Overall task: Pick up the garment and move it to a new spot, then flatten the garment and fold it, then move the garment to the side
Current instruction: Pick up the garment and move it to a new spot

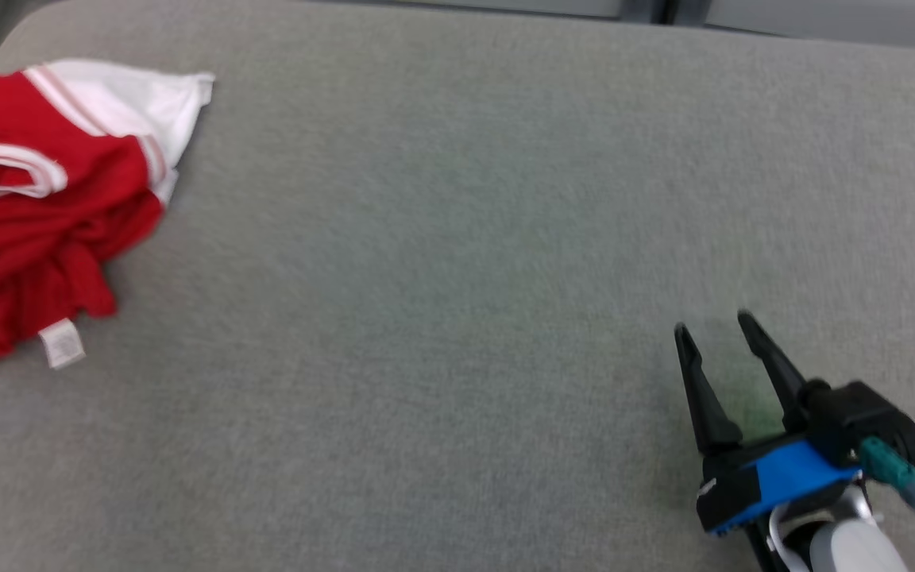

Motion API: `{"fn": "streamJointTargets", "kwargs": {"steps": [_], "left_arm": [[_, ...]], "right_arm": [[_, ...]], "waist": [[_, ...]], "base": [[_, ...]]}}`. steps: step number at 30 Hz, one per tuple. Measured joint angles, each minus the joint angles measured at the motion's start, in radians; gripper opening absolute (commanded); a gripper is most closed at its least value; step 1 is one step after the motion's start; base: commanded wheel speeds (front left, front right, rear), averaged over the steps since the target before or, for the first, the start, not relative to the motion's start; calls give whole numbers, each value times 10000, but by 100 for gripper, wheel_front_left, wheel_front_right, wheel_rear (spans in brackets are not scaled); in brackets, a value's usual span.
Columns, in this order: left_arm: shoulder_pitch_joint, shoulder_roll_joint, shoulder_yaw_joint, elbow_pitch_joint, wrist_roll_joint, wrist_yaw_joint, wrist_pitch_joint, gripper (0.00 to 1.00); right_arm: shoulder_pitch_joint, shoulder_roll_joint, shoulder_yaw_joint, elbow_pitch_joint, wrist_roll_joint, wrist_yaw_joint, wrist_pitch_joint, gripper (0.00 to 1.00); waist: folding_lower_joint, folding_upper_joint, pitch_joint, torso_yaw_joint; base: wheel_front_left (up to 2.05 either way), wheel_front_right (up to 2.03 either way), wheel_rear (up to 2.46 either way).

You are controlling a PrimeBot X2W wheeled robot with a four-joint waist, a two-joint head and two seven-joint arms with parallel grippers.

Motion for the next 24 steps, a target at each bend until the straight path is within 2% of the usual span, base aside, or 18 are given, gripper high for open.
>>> {"fn": "streamJointTargets", "kwargs": {"steps": [6, 14, 17, 18, 19, 20, 21, 24], "left_arm": [[-136, 326, 541, 447, -226, 249, -73, 100], [-366, 370, 407, 907, 0, 842, 48, 100], [-361, 272, 313, 1181, 2, 1053, 422, 100], [-343, 217, 284, 1267, -92, 1076, 585, 94], [-300, 186, 257, 1298, -132, 1081, 648, 66], [-253, 184, 230, 1327, -132, 1078, 654, 22], [-224, 184, 226, 1379, -148, 1072, 715, 0], [-178, 155, 192, 1482, -215, 938, 648, 0]], "right_arm": [[-23, 2, -69, -483, -228, 0, 169, 100], [-121, 2, -150, -886, -330, 0, 247, 100], [-155, 2, -140, -894, -314, 0, 247, 100], [-154, 2, -127, -888, -313, 2, 247, 100], [-155, 2, -111, -880, -303, 2, 247, 100], [-159, 2, -107, -861, -291, 0, 247, 100], [-167, 2, -98, -836, -270, 0, 245, 100], [-176, 2, -107, -767, -242, 0, 234, 100]], "waist": [[1, 0, 898, -603], [0, 1, 1621, -789], [0, 1, 1719, -819], [-1, 0, 1730, -832], [-1, 0, 1739, -847], [-1, 0, 1742, -859], [-1, 1, 1734, -870], [-1, 1, 1634, -853]], "base": [[0, 0, 0], [0, 0, 0], [0, 0, 0], [0, 0, 0], [0, 0, 0], [0, 0, 0], [0, 0, 0], [0, 0, 0]]}}
